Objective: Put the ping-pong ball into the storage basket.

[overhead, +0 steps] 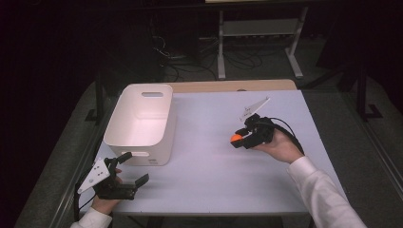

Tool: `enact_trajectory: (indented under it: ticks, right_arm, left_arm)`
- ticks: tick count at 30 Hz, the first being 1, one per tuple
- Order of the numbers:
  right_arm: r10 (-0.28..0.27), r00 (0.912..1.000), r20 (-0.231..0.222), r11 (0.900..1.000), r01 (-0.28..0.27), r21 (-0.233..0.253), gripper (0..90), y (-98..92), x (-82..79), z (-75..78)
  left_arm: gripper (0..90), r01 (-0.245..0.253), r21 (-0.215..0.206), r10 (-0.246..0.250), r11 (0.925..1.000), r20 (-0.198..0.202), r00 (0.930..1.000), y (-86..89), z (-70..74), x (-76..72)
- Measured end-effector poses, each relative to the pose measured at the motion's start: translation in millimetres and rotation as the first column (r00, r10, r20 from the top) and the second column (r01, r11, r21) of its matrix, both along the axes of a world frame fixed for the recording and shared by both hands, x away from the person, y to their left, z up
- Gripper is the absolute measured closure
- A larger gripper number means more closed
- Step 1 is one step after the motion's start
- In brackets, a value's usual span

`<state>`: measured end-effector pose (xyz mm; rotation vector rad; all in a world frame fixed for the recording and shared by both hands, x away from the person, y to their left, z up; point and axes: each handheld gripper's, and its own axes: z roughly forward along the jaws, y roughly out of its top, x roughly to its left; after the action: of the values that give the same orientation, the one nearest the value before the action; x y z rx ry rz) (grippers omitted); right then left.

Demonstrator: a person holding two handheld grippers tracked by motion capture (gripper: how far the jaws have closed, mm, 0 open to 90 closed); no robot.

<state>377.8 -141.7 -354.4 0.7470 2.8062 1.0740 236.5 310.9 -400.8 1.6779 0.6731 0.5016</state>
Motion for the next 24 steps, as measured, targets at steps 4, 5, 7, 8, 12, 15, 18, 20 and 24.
enact_trajectory:
  ticks: [4,5,7,8,12,15,18,20,24]
  right_arm:
    - [0.016,0.9999,0.005,1.0,-0.016,-0.005,49.3,3.6,1.0,5.5]
    - [0.02,0.9998,-0.001,1.0,-0.02,-0.001,49.3,4.4,1.1,6.5]
    - [0.02,0.9998,0.006,1.0,-0.02,-0.004,49.3,6.0,1.6,9.7]
    - [0.024,0.9997,0.009,1.0,-0.023,-0.004,49.3,6.7,2.1,11.2]
    - [0.032,0.9993,0.018,0.999,-0.032,-0.003,49.3,8.8,3.6,15.4]
    - [0.052,0.998,0.035,0.999,-0.052,-0.006,49.3,10.5,5.5,19.4]
    - [0.052,0.9982,0.03,0.999,-0.052,-0.003,49.3,11.5,5.8,21.4]
    - [0.058,0.9977,0.035,0.998,-0.058,-0.009,49.2,13.0,6.7,23.8]
    - [0.07,0.9966,0.044,0.998,-0.069,-0.009,49.3,16.5,7.8,31.1]
  left_arm:
    - [0.9,0.0,0.0,0.0,1.0,-0.001,1.0,0.0,-0.1,0.1]
    - [0.9,0.0,0.0,0.0,1.0,-0.001,1.0,0.0,-0.1,0.0]
    - [0.9,0.001,0.001,-0.001,1.0,-0.001,1.0,0.1,0.0,-0.1]
    - [0.9,0.001,-0.002,-0.001,1.0,0.0,1.0,-0.1,-0.2,0.0]
    - [0.9,0.001,-0.001,-0.001,1.0,-0.001,1.0,-0.1,-0.1,0.0]
    - [0.9,0.004,0.004,-0.004,1.0,-0.002,1.0,0.1,-0.2,0.1]
    - [0.9,0.005,0.004,-0.005,1.0,-0.003,1.0,-0.1,-0.2,-0.1]
    - [0.9,0.005,0.004,-0.005,1.0,-0.003,1.0,-0.1,-0.2,0.0]
    - [0.9,0.005,0.001,-0.005,1.0,-0.002,1.0,-0.3,-0.2,-0.1]
